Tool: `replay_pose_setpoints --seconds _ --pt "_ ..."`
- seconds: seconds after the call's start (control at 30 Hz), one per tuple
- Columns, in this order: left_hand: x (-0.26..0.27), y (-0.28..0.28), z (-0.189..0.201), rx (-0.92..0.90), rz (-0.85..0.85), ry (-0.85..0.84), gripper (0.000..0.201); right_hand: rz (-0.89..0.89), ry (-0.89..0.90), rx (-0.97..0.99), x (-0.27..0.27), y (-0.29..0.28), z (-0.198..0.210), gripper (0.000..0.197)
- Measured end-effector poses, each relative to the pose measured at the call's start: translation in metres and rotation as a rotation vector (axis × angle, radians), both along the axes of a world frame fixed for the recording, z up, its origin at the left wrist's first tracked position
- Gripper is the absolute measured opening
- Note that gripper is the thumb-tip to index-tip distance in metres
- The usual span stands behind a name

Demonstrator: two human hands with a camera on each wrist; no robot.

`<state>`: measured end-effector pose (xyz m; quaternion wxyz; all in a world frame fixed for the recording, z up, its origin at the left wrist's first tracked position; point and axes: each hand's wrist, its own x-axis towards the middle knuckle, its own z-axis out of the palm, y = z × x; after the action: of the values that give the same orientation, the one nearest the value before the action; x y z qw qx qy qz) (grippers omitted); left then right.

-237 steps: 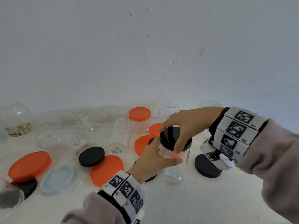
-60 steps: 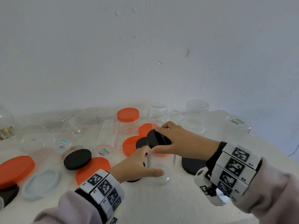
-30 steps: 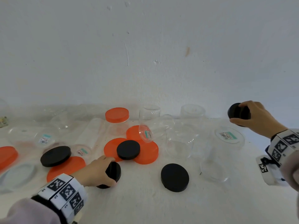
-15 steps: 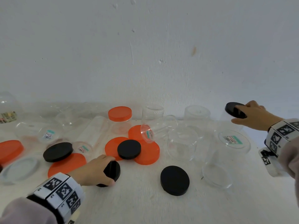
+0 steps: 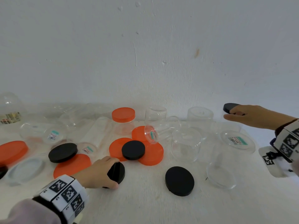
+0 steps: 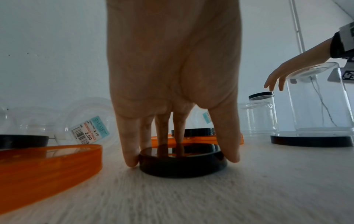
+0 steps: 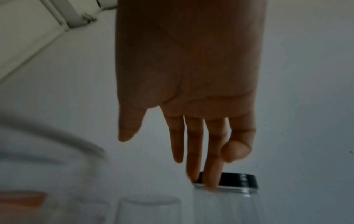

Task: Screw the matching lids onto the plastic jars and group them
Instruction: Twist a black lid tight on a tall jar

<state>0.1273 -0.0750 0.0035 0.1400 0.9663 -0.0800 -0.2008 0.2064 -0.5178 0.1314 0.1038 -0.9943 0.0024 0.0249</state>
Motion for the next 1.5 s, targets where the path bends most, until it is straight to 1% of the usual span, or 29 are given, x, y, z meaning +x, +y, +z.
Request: replay_pose_setpoints --seconds 0.07,0.13,0.2,0.3,0.4,0.47,0.53,0.6,0.7,0.77,0.87,0.93,1.03,1.13,1.2,1.27,1.33,1.4,1.47,1.5 --pt "0.000 0.002 0.002 0.005 -0.016 0.009 0.082 0.004 0.145 0.036 -0.017 0.015 0.005 0.059" --pt "0.000 0.004 0.004 0.002 -0.028 0.019 0.080 0.032 0.309 0.050 -0.033 0.025 0.005 0.071" --pt "-0.001 0.006 0.005 -0.010 -0.031 0.030 0.079 0.061 0.394 0.042 -0.045 0.034 0.004 0.079" --pt "-0.002 0.009 0.009 -0.048 -0.019 0.026 0.077 0.066 0.408 0.021 -0.055 0.040 0.001 0.076" --pt "-0.004 0.012 0.012 -0.105 -0.005 -0.011 0.075 0.104 0.345 0.026 -0.063 0.042 0.002 0.067" --pt "-0.006 0.013 0.016 -0.157 0.003 -0.038 0.072 0.148 0.287 0.082 -0.071 0.044 0.007 0.067" --pt "-0.009 0.012 0.021 -0.221 0.008 -0.083 0.062 0.177 0.250 0.210 -0.079 0.048 0.014 0.068" --pt "-0.012 0.011 0.027 -0.317 0.035 -0.120 0.051 0.198 0.224 0.393 -0.086 0.054 0.016 0.068" --pt "-0.016 0.010 0.035 -0.484 0.096 -0.163 0.040 0.212 0.213 0.637 -0.095 0.070 0.007 0.066" --pt "-0.018 0.012 0.040 -0.560 0.145 -0.208 0.040 0.155 0.176 0.782 -0.098 0.084 -0.006 0.064" --pt "-0.018 0.015 0.046 -0.636 0.214 -0.287 0.038 0.060 0.156 0.920 -0.100 0.106 -0.024 0.073" --pt "-0.018 0.020 0.049 -0.701 0.261 -0.326 0.033 -0.010 0.218 1.047 -0.101 0.119 -0.034 0.072" --pt "-0.019 0.028 0.054 -0.832 0.343 -0.309 0.025 -0.090 0.388 1.242 -0.106 0.138 -0.044 0.061" --pt "-0.019 0.034 0.060 -0.930 0.394 -0.282 0.028 -0.059 0.562 1.351 -0.113 0.157 -0.056 0.044" --pt "-0.019 0.038 0.065 -0.999 0.403 -0.271 0.029 0.006 0.656 1.360 -0.118 0.170 -0.064 0.039" --pt "-0.019 0.040 0.070 -1.046 0.390 -0.274 0.030 0.044 0.686 1.358 -0.120 0.183 -0.071 0.033" --pt "-0.019 0.042 0.075 -1.081 0.382 -0.291 0.031 0.069 0.653 1.296 -0.119 0.196 -0.075 0.032" --pt "-0.018 0.041 0.079 -1.112 0.375 -0.304 0.039 0.116 0.606 1.162 -0.116 0.209 -0.080 0.036" --pt "-0.019 0.039 0.084 -1.121 0.358 -0.318 0.047 0.162 0.559 1.054 -0.110 0.218 -0.086 0.044" --pt "-0.019 0.038 0.085 -1.118 0.352 -0.324 0.050 0.184 0.523 1.001 -0.107 0.223 -0.090 0.044"
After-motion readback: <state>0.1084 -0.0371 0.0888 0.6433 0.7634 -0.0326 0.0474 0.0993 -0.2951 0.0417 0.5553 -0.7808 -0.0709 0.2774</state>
